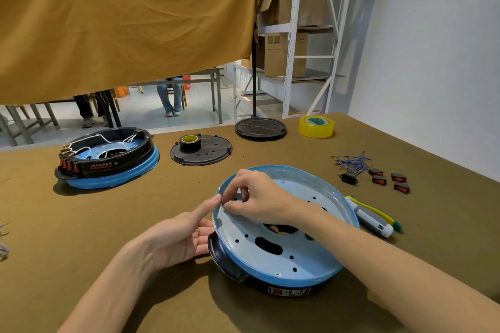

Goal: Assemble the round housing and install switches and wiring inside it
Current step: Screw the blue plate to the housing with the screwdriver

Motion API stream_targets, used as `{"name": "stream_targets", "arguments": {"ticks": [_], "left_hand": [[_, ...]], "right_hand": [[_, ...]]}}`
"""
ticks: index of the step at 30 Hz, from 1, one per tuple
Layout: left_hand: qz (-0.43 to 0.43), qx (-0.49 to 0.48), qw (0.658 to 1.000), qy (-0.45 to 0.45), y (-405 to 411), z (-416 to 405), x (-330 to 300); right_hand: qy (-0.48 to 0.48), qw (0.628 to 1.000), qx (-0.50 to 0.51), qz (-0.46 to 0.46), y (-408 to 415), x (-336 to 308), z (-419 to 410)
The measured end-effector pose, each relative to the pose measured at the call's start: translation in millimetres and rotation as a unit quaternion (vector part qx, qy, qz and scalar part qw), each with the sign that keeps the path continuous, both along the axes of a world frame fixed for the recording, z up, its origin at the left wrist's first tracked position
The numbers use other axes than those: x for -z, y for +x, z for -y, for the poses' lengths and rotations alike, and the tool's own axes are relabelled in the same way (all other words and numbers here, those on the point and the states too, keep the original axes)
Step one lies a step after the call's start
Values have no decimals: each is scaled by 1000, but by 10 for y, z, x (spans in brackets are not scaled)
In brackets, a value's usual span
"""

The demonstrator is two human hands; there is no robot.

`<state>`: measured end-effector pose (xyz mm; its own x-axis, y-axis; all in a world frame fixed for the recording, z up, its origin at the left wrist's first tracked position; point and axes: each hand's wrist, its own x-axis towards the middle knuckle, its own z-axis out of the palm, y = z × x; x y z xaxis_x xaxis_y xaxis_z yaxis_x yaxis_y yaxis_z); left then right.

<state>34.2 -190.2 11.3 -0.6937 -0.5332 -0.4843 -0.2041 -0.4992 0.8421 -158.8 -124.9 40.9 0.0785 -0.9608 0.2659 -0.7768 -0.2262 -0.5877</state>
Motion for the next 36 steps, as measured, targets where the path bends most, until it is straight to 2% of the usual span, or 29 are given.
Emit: {"name": "stream_targets", "arguments": {"ticks": [6,9,14,18,20,23,25,27,29,33,36], "left_hand": [[1,-2,1000,-7,-3,-8,-3],[-3,-7,1000,-14,-9,-11,6],[2,-20,1000,-17,-12,-38,-9],[-4,-22,999,-24,-7,-69,-6],[-1,-44,999,-23,-16,-73,-6],[-4,-97,995,2,-5,-51,-12],[-5,-122,992,7,12,-26,-11],[-8,-145,989,9,12,-20,-3],[-11,-163,987,8,-3,-27,-2],[-10,-176,984,7,-20,-41,-9],[-11,-179,984,13,-12,-35,-11]], "right_hand": [[-11,1000,29,2,24,26,15],[-3,1000,10,4,25,30,-1],[12,999,33,-23,74,-1,36],[-4,1000,24,6,-31,-62,-77],[-70,995,74,18,-163,-125,-161],[-138,968,207,4,-475,-222,-327],[-106,946,301,-52,-734,-210,-453],[-20,915,379,-135,-926,-134,-564],[62,885,426,-176,-1037,-55,-648],[135,883,429,-137,-1199,-39,-780],[212,860,419,-197,-1204,-17,-850]]}}
